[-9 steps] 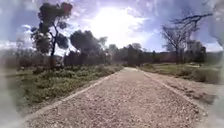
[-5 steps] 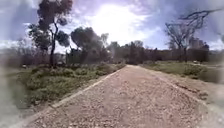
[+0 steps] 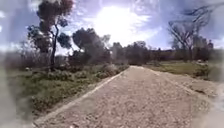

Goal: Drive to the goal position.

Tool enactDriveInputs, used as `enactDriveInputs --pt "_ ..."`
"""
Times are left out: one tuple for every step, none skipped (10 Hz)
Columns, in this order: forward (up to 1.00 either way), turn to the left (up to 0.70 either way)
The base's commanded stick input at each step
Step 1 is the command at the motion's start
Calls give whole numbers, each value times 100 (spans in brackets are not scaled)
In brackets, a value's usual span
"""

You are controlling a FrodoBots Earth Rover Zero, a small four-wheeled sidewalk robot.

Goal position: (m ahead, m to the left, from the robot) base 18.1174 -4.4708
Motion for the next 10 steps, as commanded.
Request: enactDriveInputs --pt "100 0" --pt "100 0" --pt "100 0" --pt "100 0" --pt "100 0" --pt "100 -10" --pt "100 -21" --pt "100 -31" --pt "100 -36" --pt "100 -7"
